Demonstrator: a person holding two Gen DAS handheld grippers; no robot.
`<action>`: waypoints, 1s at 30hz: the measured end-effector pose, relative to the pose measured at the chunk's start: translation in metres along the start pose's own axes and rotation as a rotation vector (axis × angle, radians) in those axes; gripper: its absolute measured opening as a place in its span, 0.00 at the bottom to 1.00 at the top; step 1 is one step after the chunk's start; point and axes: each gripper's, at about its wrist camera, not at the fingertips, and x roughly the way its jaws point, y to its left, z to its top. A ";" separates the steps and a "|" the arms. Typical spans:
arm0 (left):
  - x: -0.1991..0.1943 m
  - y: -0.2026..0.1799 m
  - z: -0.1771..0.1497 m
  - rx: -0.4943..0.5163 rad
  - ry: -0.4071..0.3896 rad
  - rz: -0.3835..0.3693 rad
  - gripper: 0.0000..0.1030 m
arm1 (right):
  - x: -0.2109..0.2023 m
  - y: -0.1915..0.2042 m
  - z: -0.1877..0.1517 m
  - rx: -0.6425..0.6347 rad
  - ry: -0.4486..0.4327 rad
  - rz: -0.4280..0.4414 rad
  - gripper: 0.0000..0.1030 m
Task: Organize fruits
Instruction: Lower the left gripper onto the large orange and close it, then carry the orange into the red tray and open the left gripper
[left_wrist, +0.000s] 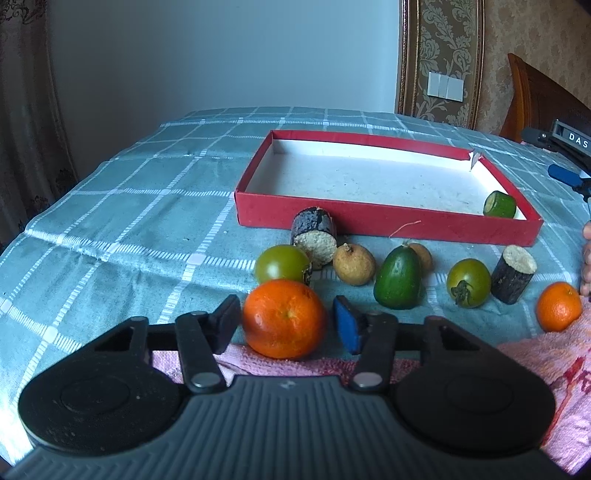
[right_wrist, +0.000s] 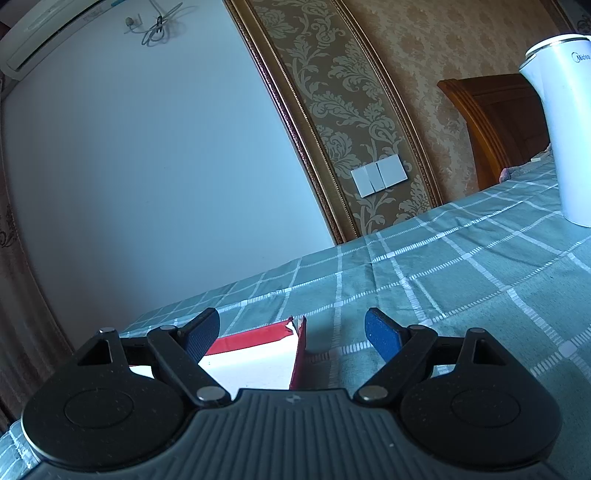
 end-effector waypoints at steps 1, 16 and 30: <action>-0.001 0.000 0.000 0.000 -0.001 0.003 0.41 | 0.000 0.000 0.000 0.000 0.001 0.000 0.84; -0.024 -0.003 0.019 0.017 -0.097 -0.005 0.40 | -0.001 -0.001 0.000 0.002 0.002 -0.001 0.84; 0.039 -0.025 0.091 0.089 -0.211 0.073 0.48 | 0.002 -0.003 0.000 0.017 0.017 -0.005 0.84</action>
